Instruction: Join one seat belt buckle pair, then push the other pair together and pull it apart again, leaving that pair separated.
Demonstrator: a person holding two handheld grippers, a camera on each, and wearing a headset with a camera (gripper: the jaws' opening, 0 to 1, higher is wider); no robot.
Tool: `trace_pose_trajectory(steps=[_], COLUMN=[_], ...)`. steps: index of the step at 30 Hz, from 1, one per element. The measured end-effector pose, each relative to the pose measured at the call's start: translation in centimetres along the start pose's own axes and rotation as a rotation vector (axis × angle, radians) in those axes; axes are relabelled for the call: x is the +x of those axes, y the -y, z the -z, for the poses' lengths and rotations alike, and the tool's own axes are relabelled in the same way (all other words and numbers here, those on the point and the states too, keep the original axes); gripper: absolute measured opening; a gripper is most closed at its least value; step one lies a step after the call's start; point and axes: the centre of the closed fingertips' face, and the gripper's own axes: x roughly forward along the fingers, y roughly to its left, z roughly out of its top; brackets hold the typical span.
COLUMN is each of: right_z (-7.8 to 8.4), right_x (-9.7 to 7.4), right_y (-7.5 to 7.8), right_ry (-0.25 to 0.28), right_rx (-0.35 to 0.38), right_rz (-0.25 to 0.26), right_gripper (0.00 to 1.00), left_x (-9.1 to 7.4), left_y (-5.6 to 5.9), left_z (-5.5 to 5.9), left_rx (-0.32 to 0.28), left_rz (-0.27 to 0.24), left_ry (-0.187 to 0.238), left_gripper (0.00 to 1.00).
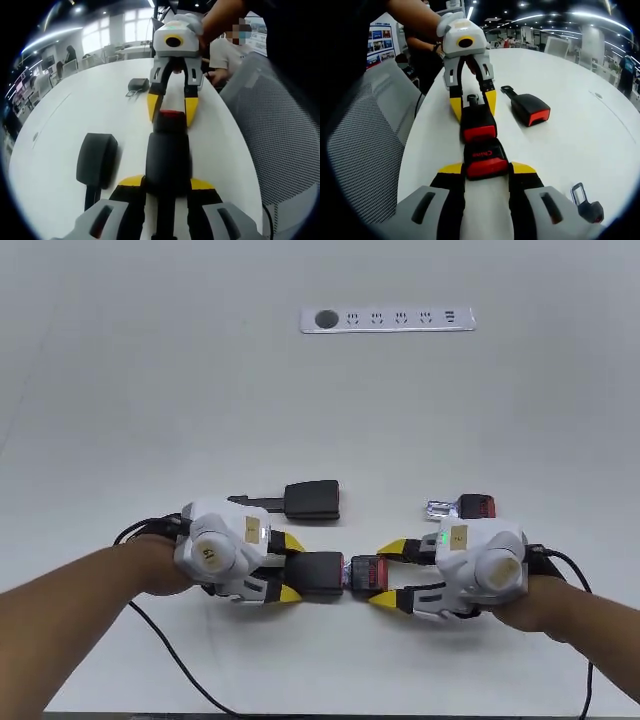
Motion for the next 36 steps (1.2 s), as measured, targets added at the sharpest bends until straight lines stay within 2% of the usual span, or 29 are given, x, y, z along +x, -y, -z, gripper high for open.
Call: trace_pose_trajectory(steps=[4,8,13,15,17,19,23,25,26,29,31,33,36], right_z=[0.0,0.1,0.2,-0.2,-0.6,-0.9,-1.0,-1.0,-0.9,-0.9,-0.6,-0.3,0.2], right_x=[0.1,0.1,0.1,-0.1,-0.6,-1.4,-2.9,-3.7,-4.2,-5.2,-6.0,-6.7,-7.8], right_y=[0.0,0.0,-0.1,0.0,0.3,0.6,1.2,1.4,1.3,1.0,0.8,0.8,1.3], right_ry=[-0.016,-0.030,-0.063,-0.042,-0.021,-0.004,0.028,0.044,0.047,0.051,0.049,0.053,0.054], right_rx=[-0.017,-0.029,-0.092,-0.060,-0.005,0.006,0.054,0.071,0.082,0.098,0.100,0.106,0.118], right_rz=[0.006,0.011,0.029,0.052,0.078,0.092,0.138,0.157,0.163,0.173,0.180,0.189,0.214], right_gripper=[0.33,0.33,0.33,0.35,0.44,0.50,0.59,0.61,0.62,0.66,0.65,0.66,0.70], left_x=[0.1,0.1,0.3,0.2,0.0,-0.3,-1.3,-2.0,-2.3,-3.3,-3.8,-4.3,-4.9], left_y=[0.1,0.1,0.0,-0.4,-0.4,-0.4,-0.3,-0.5,-0.5,-0.6,-0.6,-0.5,-0.5], left_z=[-0.1,-0.1,-0.2,-0.1,0.0,0.1,-0.8,-1.4,-1.3,-1.5,-1.4,-1.6,-1.6], left_rx=[0.014,0.016,0.005,-0.024,-0.032,-0.049,-0.108,-0.137,-0.161,-0.181,-0.195,-0.201,-0.207], left_rz=[0.000,-0.002,-0.023,-0.050,-0.059,-0.074,-0.111,-0.132,-0.144,-0.170,-0.185,-0.200,-0.217], left_ry=[-0.032,-0.046,-0.059,-0.059,-0.065,-0.071,-0.022,0.020,0.027,0.051,0.053,0.064,0.066], left_gripper=[0.33,0.33,0.35,0.37,0.40,0.49,0.61,0.66,0.67,0.70,0.73,0.77,0.79])
